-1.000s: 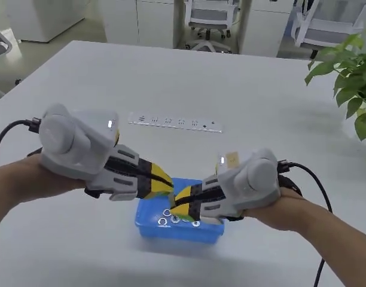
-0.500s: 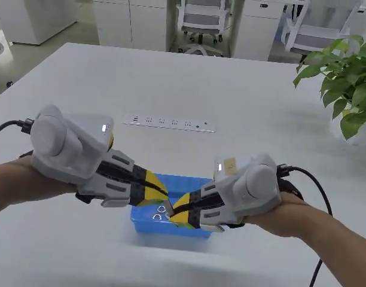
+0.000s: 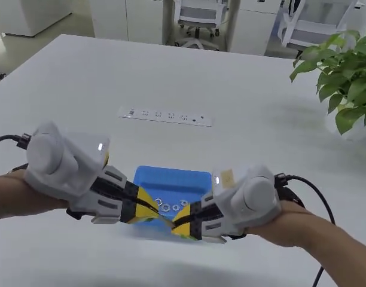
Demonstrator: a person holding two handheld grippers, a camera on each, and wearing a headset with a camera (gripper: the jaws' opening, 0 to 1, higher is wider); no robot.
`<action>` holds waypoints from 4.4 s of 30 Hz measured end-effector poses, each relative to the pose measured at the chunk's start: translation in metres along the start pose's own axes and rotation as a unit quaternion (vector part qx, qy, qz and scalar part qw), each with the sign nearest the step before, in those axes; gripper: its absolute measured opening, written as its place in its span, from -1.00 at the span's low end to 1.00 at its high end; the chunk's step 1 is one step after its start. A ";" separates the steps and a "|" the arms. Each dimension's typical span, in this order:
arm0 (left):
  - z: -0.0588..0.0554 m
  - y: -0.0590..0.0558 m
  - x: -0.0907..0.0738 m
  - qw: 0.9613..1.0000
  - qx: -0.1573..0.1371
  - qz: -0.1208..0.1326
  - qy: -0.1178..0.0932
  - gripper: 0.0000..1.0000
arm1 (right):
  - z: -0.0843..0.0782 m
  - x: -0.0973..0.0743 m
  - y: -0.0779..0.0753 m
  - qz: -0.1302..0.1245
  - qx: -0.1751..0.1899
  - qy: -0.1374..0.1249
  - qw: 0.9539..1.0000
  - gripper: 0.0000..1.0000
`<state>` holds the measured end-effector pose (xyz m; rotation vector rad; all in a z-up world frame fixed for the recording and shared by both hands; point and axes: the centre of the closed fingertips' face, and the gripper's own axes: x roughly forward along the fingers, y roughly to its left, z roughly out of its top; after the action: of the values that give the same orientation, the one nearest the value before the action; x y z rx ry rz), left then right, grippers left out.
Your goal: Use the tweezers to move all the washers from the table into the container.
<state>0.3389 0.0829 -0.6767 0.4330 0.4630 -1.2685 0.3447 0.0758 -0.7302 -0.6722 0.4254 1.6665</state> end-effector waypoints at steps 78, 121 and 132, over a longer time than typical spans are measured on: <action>-0.115 -0.038 0.056 0.989 -0.044 -0.015 0.143 -0.88 | -0.064 0.040 0.043 0.004 0.003 0.113 0.994 -0.78; -0.066 -0.005 -0.023 0.968 -0.160 0.191 -0.030 0.44 | -0.049 -0.056 0.000 -0.211 0.148 -0.009 0.966 0.38; -0.060 -0.018 -0.034 0.962 -0.163 0.214 -0.046 0.77 | -0.059 -0.086 0.016 -0.252 0.179 -0.035 0.951 0.71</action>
<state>0.3077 0.1387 -0.7088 0.1792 0.4603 -0.7714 0.3492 -0.0292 -0.7219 -0.4037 0.4458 1.0886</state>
